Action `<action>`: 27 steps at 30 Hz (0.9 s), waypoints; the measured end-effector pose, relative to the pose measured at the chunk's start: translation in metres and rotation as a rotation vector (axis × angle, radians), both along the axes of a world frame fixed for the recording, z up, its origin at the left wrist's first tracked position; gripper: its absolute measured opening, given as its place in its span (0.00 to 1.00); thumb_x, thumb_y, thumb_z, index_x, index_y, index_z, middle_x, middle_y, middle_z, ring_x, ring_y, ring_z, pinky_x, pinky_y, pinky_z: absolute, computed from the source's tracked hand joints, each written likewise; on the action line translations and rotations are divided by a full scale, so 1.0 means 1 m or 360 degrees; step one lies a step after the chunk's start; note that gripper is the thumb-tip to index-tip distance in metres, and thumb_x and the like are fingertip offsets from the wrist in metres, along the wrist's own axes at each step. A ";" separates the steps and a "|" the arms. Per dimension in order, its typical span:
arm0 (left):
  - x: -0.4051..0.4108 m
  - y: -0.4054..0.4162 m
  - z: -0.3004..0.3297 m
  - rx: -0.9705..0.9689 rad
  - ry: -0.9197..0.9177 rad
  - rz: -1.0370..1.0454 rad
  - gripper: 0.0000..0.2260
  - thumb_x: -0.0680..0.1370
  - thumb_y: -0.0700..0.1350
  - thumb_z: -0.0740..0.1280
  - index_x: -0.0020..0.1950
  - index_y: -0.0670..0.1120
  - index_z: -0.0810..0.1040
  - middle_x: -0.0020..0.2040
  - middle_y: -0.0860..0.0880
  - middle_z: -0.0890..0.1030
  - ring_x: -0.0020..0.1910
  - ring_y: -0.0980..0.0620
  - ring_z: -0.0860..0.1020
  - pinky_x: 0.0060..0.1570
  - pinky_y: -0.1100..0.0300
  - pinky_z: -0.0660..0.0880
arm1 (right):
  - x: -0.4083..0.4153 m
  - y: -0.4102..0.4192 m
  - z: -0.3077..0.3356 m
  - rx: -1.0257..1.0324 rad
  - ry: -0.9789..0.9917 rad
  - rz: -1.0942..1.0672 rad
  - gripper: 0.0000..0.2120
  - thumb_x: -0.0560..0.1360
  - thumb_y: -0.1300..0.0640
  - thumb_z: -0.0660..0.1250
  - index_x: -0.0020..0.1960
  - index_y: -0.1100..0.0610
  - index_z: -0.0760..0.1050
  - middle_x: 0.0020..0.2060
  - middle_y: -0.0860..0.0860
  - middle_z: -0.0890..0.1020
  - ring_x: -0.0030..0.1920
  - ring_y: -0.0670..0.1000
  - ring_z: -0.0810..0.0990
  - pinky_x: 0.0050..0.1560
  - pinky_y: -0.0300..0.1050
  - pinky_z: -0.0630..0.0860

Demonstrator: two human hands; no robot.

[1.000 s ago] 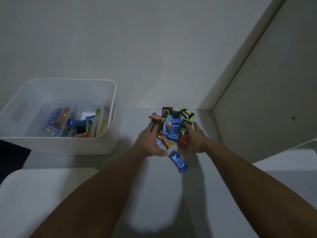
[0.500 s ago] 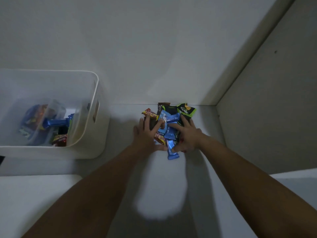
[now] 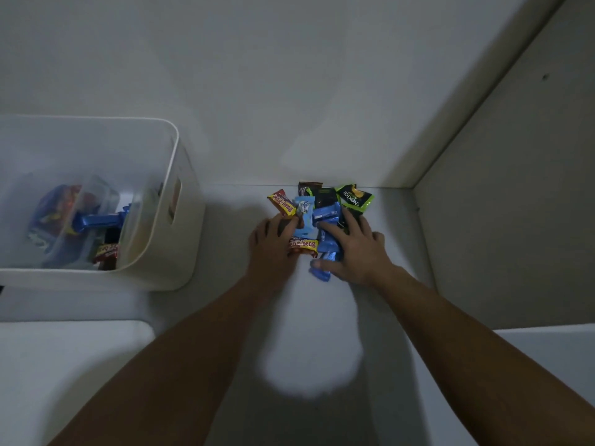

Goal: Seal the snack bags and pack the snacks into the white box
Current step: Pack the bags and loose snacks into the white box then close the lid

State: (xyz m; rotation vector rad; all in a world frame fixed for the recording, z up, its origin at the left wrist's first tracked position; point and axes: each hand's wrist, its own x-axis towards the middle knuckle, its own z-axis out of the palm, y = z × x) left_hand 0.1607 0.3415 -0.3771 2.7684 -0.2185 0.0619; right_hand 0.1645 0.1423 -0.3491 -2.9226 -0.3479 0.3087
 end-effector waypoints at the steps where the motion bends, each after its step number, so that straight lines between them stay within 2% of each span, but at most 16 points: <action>1: -0.002 -0.002 0.001 -0.0007 -0.0010 0.0013 0.27 0.70 0.52 0.64 0.69 0.50 0.71 0.63 0.43 0.75 0.59 0.37 0.72 0.55 0.44 0.72 | -0.005 0.000 -0.004 0.0055 -0.0121 -0.0059 0.36 0.68 0.30 0.63 0.73 0.38 0.59 0.77 0.54 0.54 0.73 0.62 0.56 0.63 0.62 0.65; 4: -0.005 -0.004 0.001 -0.0076 -0.0037 -0.0017 0.28 0.68 0.42 0.66 0.69 0.46 0.72 0.55 0.42 0.77 0.52 0.38 0.72 0.47 0.47 0.74 | -0.019 0.002 -0.015 0.0279 -0.0371 -0.0260 0.27 0.68 0.46 0.69 0.67 0.46 0.71 0.71 0.55 0.66 0.65 0.61 0.66 0.59 0.57 0.71; 7: -0.005 -0.002 0.001 -0.0120 -0.0050 -0.0047 0.27 0.69 0.37 0.66 0.69 0.43 0.72 0.52 0.39 0.76 0.50 0.38 0.72 0.44 0.47 0.76 | -0.025 0.004 -0.017 0.0464 -0.0378 -0.0342 0.26 0.67 0.55 0.74 0.65 0.52 0.75 0.68 0.56 0.69 0.64 0.60 0.66 0.59 0.52 0.71; 12: -0.005 -0.002 0.012 -0.0354 0.0119 0.0085 0.23 0.72 0.35 0.66 0.68 0.42 0.72 0.54 0.38 0.76 0.55 0.39 0.70 0.48 0.51 0.70 | -0.020 0.008 -0.006 0.0577 -0.0296 -0.0418 0.25 0.61 0.62 0.78 0.57 0.56 0.80 0.61 0.58 0.74 0.59 0.60 0.71 0.52 0.44 0.67; 14: -0.007 0.000 0.016 -0.0424 0.0170 0.0104 0.21 0.72 0.36 0.68 0.65 0.42 0.75 0.52 0.38 0.76 0.54 0.39 0.72 0.46 0.54 0.68 | -0.017 0.010 0.004 0.0674 -0.0266 -0.0515 0.22 0.62 0.63 0.78 0.55 0.55 0.82 0.58 0.57 0.75 0.57 0.58 0.73 0.48 0.36 0.65; 16: -0.009 0.002 0.024 -0.0461 0.0183 0.0096 0.19 0.70 0.39 0.70 0.62 0.42 0.77 0.50 0.39 0.78 0.51 0.40 0.75 0.43 0.55 0.68 | -0.014 0.012 0.019 0.0798 -0.0249 -0.0609 0.18 0.63 0.63 0.76 0.53 0.57 0.83 0.54 0.56 0.75 0.52 0.56 0.74 0.39 0.22 0.62; 17: -0.009 0.003 0.030 -0.0479 0.0184 0.0093 0.19 0.70 0.40 0.71 0.61 0.41 0.77 0.49 0.39 0.78 0.50 0.39 0.75 0.44 0.54 0.70 | -0.013 0.014 0.028 0.0864 -0.0234 -0.0647 0.16 0.64 0.64 0.76 0.52 0.58 0.83 0.51 0.55 0.74 0.49 0.55 0.74 0.36 0.21 0.63; 19: -0.011 0.005 0.046 -0.0560 0.0151 0.0087 0.20 0.69 0.43 0.70 0.60 0.40 0.78 0.48 0.38 0.79 0.47 0.38 0.76 0.44 0.50 0.73 | -0.011 0.015 0.047 0.0912 -0.0237 -0.0663 0.14 0.65 0.63 0.75 0.51 0.57 0.83 0.46 0.54 0.74 0.46 0.55 0.75 0.36 0.25 0.64; 21: -0.012 0.009 0.060 -0.0656 0.0056 0.0075 0.21 0.67 0.44 0.67 0.59 0.39 0.79 0.45 0.37 0.79 0.44 0.37 0.77 0.43 0.46 0.75 | -0.009 0.018 0.066 0.0941 -0.0244 -0.0665 0.15 0.64 0.63 0.74 0.51 0.55 0.84 0.45 0.53 0.74 0.46 0.55 0.77 0.42 0.36 0.67; 24: -0.013 0.018 0.089 -0.0692 -0.0030 0.0100 0.22 0.66 0.45 0.66 0.59 0.42 0.79 0.47 0.39 0.80 0.47 0.37 0.78 0.47 0.46 0.76 | -0.011 0.027 0.099 0.1024 -0.0287 -0.0659 0.14 0.65 0.63 0.73 0.50 0.55 0.84 0.44 0.52 0.76 0.47 0.53 0.78 0.47 0.39 0.71; 27: -0.014 0.029 0.128 -0.0678 -0.0026 0.0115 0.20 0.66 0.45 0.67 0.57 0.44 0.80 0.48 0.40 0.80 0.49 0.39 0.77 0.49 0.49 0.75 | -0.012 0.043 0.136 0.1100 -0.0353 -0.0603 0.13 0.66 0.65 0.73 0.49 0.57 0.84 0.43 0.49 0.78 0.45 0.51 0.78 0.48 0.41 0.75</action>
